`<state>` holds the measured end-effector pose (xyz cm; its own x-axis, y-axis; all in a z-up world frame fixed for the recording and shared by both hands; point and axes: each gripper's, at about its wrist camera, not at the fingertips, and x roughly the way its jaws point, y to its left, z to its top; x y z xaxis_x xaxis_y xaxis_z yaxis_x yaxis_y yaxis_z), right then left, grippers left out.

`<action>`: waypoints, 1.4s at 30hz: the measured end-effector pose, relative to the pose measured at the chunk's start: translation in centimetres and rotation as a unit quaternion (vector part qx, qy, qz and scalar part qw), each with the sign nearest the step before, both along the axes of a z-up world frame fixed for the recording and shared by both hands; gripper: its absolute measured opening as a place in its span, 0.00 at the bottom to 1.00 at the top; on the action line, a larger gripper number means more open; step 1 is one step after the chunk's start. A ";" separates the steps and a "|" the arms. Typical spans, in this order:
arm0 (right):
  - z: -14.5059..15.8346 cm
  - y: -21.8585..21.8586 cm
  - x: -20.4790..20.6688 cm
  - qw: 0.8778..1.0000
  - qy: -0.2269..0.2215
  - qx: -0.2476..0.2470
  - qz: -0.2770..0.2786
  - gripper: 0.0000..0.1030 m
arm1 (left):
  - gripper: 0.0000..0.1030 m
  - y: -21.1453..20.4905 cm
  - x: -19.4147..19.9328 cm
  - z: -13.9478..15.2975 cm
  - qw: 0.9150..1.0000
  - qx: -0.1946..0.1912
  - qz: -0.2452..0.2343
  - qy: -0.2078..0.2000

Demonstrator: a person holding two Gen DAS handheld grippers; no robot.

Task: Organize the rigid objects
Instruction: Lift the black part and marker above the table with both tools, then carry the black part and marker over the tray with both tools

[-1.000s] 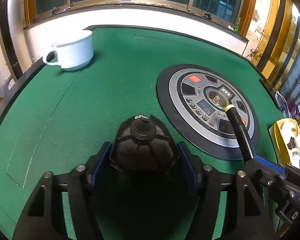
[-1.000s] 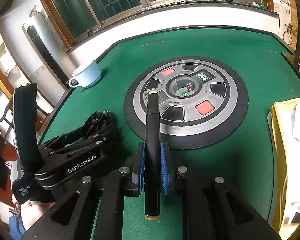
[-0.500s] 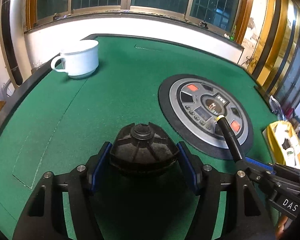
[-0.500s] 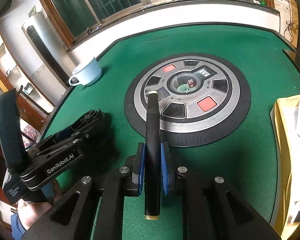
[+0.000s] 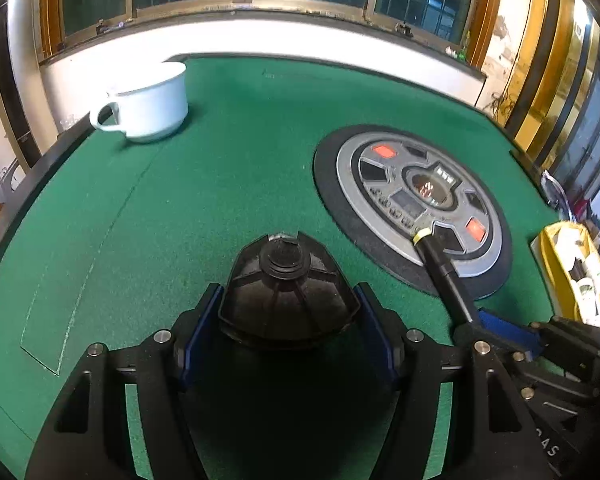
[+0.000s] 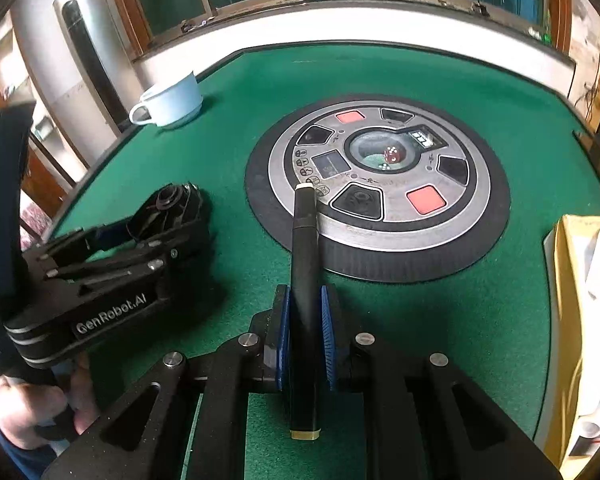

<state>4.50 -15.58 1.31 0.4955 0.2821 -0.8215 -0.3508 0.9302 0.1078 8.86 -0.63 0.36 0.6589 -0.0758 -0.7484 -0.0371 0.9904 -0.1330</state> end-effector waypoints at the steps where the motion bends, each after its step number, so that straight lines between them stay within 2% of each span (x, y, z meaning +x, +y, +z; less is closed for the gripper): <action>1: 0.0 0.0 0.0 1.000 0.000 0.001 -0.002 0.13 | 0.63 0.0 -0.1 0.2 1.000 -0.003 -0.001 -0.007; 4: 0.1 -0.5 0.2 1.000 0.009 0.024 -0.006 0.13 | 0.63 -0.2 -0.4 0.9 1.000 0.000 -0.004 -0.024; 10: 1.0 -1.3 0.0 0.999 -0.004 0.047 -0.016 0.13 | 0.63 -0.2 -0.6 1.5 0.999 -0.013 -0.009 -0.041; 22: 1.6 -2.0 -0.2 0.998 -0.008 0.065 -0.021 0.13 | 0.63 -0.5 -1.0 2.1 0.998 -0.021 -0.015 -0.058; 32: 2.5 -3.3 -0.7 0.995 -0.012 0.090 -0.034 0.13 | 0.63 -1.6 -2.0 3.9 0.995 -0.034 -0.030 -0.088; 42: 4.0 -6.5 -2.3 0.988 -0.021 0.133 -0.072 0.13 | 0.63 -3.6 -3.1 4.7 0.993 -0.049 -0.053 -0.090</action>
<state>2.24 -22.06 5.33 0.5793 0.4092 -0.7050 -0.2257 0.9116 0.3436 5.77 -4.19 5.02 0.7658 -0.2176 -0.6051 0.0989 0.9697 -0.2235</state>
